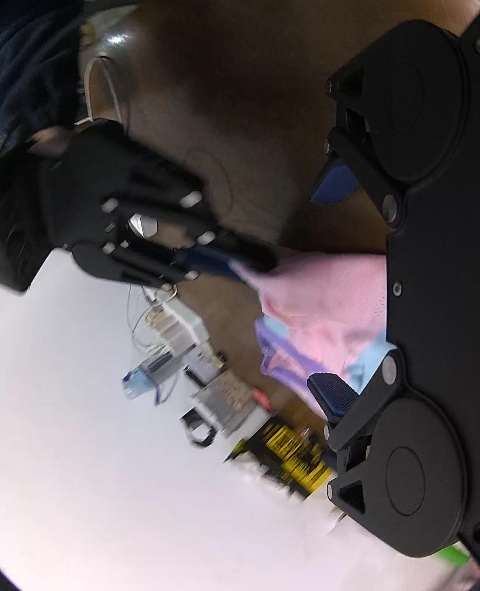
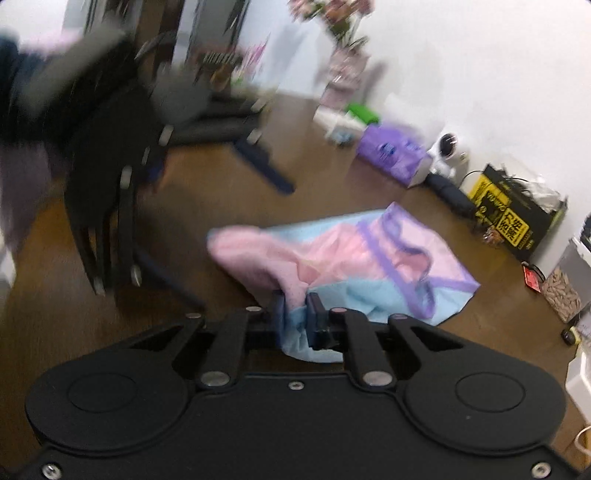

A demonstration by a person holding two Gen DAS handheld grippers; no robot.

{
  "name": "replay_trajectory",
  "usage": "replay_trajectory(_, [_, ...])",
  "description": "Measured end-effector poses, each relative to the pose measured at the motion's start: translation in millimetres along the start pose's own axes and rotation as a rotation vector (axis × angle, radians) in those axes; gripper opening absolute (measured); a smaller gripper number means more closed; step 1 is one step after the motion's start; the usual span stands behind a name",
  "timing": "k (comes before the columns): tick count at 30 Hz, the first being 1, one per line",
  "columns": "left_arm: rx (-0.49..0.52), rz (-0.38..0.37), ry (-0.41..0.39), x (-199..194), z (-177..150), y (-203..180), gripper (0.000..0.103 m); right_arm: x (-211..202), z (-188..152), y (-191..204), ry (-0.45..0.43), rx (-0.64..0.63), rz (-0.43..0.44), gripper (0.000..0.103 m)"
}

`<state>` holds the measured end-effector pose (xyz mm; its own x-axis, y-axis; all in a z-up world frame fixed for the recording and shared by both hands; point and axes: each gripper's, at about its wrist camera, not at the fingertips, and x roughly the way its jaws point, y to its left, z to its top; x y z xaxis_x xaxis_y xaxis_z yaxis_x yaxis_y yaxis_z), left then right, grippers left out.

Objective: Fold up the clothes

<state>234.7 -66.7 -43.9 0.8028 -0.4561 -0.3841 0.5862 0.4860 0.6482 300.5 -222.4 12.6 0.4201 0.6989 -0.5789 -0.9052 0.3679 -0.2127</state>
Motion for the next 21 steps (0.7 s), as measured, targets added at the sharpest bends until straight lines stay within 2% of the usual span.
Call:
replay_trajectory(2, [0.031, 0.039, 0.017, 4.2, -0.9, -2.3, 0.071, -10.5, 4.7, -10.7, -0.032, 0.039, 0.001, 0.014])
replay_trajectory(3, [0.001, 0.039, 0.031, 7.5, -2.0, 1.5, 0.047, -13.6, 5.1, -13.2, -0.038, 0.049, 0.001, 0.014])
replay_trajectory(4, [-0.035, 0.037, 0.045, 11.0, -3.0, 6.0, 0.019, -16.5, 5.5, -15.1, -0.044, 0.057, 0.003, 0.014])
replay_trajectory(5, [-0.071, 0.034, 0.059, 14.4, -4.1, 10.4, 0.012, -18.7, 5.9, -14.4, -0.044, 0.059, 0.005, 0.014])
replay_trajectory(8, [-0.136, 0.008, 0.051, 16.5, -4.8, 20.8, 0.012, -22.4, 7.0, -2.6, -0.028, 0.028, -0.024, 0.015])
replay_trajectory(9, [-0.167, -0.009, 0.054, 17.1, -4.6, 25.6, 0.012, -21.2, 6.0, 3.3, -0.017, -0.010, -0.061, 0.019])
replay_trajectory(10, [-0.190, -0.018, 0.059, 18.1, -4.4, 28.9, 0.011, -20.1, 5.0, 9.1, -0.006, -0.047, -0.098, 0.034])
replay_trajectory(11, [-0.225, -0.029, 0.079, 20.3, -4.0, 34.1, 0.011, -19.5, 3.8, 15.5, 0.007, -0.084, -0.135, 0.055])
replay_trajectory(13, [-0.290, -0.042, 0.118, 24.9, -3.4, 43.6, 0.011, -18.8, -0.7, 35.0, 0.034, -0.187, -0.209, 0.083])
replay_trajectory(17, [-0.360, -0.070, 0.145, 30.4, -3.9, 53.3, 0.010, -15.6, -5.8, 66.9, 0.002, -0.304, -0.237, 0.084])
replay_trajectory(21, [-0.392, -0.089, 0.167, 29.7, 1.5, 58.3, 0.010, 5.8, -6.6, 77.4, 0.037, -0.347, -0.248, 0.083])
